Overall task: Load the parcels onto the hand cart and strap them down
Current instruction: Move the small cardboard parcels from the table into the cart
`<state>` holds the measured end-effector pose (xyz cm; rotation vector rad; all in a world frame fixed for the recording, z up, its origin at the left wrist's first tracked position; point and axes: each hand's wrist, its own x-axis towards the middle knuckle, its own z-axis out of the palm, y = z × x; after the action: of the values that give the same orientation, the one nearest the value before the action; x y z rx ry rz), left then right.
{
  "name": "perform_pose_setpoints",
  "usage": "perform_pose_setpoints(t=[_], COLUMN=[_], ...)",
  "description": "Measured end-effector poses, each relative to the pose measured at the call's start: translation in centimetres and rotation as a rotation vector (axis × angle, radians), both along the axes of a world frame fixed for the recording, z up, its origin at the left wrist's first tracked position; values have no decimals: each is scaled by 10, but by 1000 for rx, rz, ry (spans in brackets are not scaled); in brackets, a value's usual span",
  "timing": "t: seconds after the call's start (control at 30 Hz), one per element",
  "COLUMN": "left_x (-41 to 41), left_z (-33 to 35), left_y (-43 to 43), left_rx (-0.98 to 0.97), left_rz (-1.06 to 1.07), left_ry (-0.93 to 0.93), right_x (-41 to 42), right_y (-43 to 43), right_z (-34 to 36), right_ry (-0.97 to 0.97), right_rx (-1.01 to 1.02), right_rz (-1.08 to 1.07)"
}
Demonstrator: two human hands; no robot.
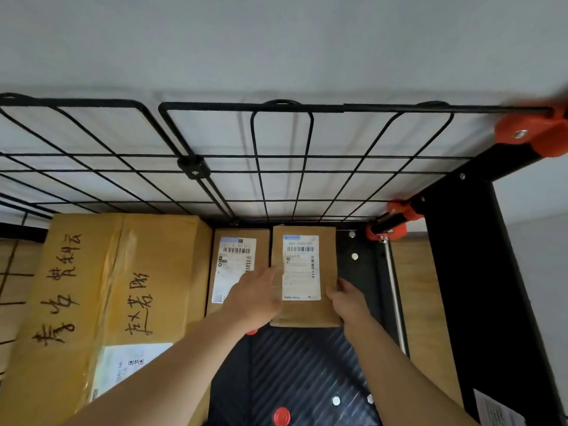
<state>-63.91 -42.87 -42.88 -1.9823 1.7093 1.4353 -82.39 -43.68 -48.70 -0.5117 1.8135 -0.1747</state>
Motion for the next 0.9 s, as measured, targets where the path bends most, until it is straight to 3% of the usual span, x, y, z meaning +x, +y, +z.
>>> perform_pose_setpoints(t=[0.43,0.63,0.9], left_x=[2,8,28], left_z=[-16,-17,13], left_y=[-1,-2,8], left_rx=[32,38,-72], left_rz=[-358,-389,-238], left_ry=[-137,-125,-108], right_x=[3,4,0], right_y=[-10,-13,5], right_z=[-14,-10,24], right_ry=[112,131,196], right_rx=[-64,-48,-30], right_rz=[142,206,319])
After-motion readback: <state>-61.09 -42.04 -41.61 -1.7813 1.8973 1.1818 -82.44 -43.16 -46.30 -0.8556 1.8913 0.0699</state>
